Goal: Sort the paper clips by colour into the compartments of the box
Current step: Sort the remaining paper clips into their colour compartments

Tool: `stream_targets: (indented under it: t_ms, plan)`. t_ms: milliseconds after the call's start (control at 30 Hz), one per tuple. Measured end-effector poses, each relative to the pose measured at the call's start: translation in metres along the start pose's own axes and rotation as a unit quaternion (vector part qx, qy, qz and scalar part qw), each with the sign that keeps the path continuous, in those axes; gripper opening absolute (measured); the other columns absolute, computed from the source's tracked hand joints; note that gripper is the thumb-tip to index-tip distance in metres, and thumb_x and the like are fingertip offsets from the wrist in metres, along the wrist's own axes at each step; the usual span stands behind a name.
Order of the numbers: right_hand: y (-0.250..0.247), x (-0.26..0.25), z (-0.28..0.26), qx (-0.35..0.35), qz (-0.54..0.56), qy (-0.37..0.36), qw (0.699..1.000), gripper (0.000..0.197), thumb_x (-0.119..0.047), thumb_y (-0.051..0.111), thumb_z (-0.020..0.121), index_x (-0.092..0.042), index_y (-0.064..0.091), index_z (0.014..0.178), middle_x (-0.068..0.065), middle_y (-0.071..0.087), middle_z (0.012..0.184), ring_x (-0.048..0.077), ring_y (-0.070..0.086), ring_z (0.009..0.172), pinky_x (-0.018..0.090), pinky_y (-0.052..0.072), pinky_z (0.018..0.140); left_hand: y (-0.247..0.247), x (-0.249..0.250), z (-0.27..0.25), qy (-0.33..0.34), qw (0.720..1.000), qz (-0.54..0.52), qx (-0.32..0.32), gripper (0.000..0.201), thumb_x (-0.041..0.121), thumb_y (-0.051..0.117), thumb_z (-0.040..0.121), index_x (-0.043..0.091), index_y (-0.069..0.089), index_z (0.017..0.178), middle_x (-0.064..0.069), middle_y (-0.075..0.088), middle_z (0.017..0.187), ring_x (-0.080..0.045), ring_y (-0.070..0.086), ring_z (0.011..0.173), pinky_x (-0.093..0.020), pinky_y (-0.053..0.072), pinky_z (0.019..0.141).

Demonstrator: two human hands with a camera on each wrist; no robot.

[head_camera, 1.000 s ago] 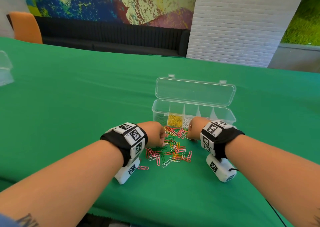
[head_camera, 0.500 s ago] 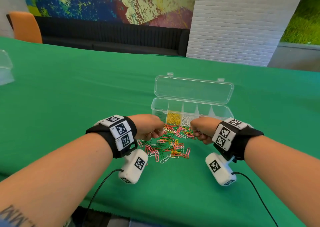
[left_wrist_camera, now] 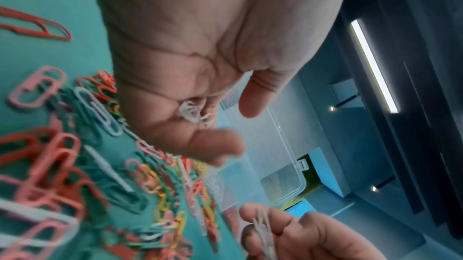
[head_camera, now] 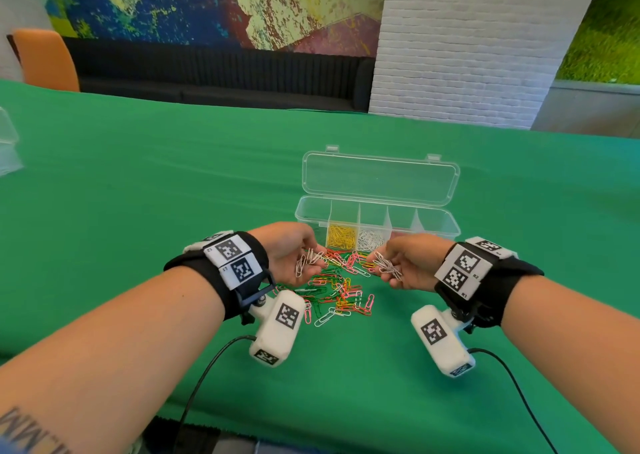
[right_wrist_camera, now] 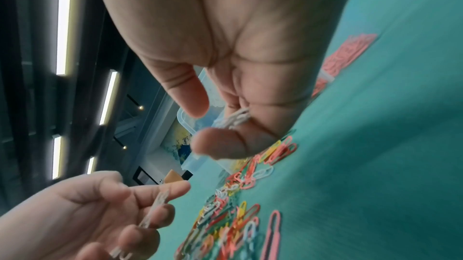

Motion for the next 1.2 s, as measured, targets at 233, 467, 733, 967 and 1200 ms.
stream_targets:
  t_ms: [233,467,733,967,1200]
  plan:
    - [-0.014,-0.030,-0.007,0.006,0.107,-0.029,0.994,0.029,0.009,0.021,0.086,0.003,0.049,0.091,0.014,0.048,0.076,0.018,0.048,0.062,0.018,0.050,0.044,0.014,0.037,0.005,0.043,0.996,-0.076,-0.016,0.024,0.009,0.027,0.094,-0.001,0.043,0.107,-0.019,0.053,0.088,-0.026,0.057,0.077,-0.033,0.052,0.066]
    - [-0.044,-0.068,0.013,0.096,0.120,-0.066,0.986,0.032,0.011,0.025,0.083,-0.005,0.033,0.110,0.013,0.040,0.078,0.023,0.047,0.061,0.024,0.053,0.043,0.039,0.075,0.029,0.063,0.995,-0.068,-0.022,0.034,0.022,0.030,0.100,-0.003,0.039,0.121,-0.024,0.050,0.101,-0.035,0.053,0.104,-0.039,0.046,0.088]
    - [-0.048,-0.079,0.038,0.112,0.125,-0.033,0.985,0.021,0.009,0.032,0.080,-0.006,0.041,0.093,0.015,0.037,0.085,0.026,0.044,0.076,0.035,0.046,0.067,0.053,0.101,0.070,0.032,0.997,-0.069,0.010,0.070,0.042,0.033,0.099,-0.008,0.014,0.145,-0.028,0.020,0.149,-0.041,0.030,0.135,-0.045,0.033,0.109]
    - [-0.044,-0.080,0.042,0.081,0.131,-0.025,0.988,0.052,0.003,0.029,0.089,0.009,0.027,0.141,0.026,0.027,0.148,0.039,0.029,0.137,0.036,0.036,0.108,0.061,0.107,0.078,0.025,0.998,-0.062,-0.006,0.073,0.046,0.032,0.099,-0.006,0.012,0.147,-0.032,0.003,0.152,-0.040,0.008,0.143,-0.043,0.019,0.115]
    - [-0.044,-0.073,0.028,0.059,0.104,-0.050,0.992,0.033,0.004,0.029,0.089,0.002,0.055,0.108,0.020,0.050,0.126,0.035,0.044,0.126,0.032,0.040,0.100,0.048,0.103,0.062,0.075,0.997,-0.009,0.007,0.049,0.041,0.037,0.099,0.000,0.047,0.124,-0.026,0.041,0.136,-0.035,0.040,0.129,-0.038,0.035,0.104]
Point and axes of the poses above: each hand's wrist, its own z-axis towards the middle knuckle, its own y-axis out of the palm, x = y × z, the point moved 8 cm from there along z, towards the middle knuckle
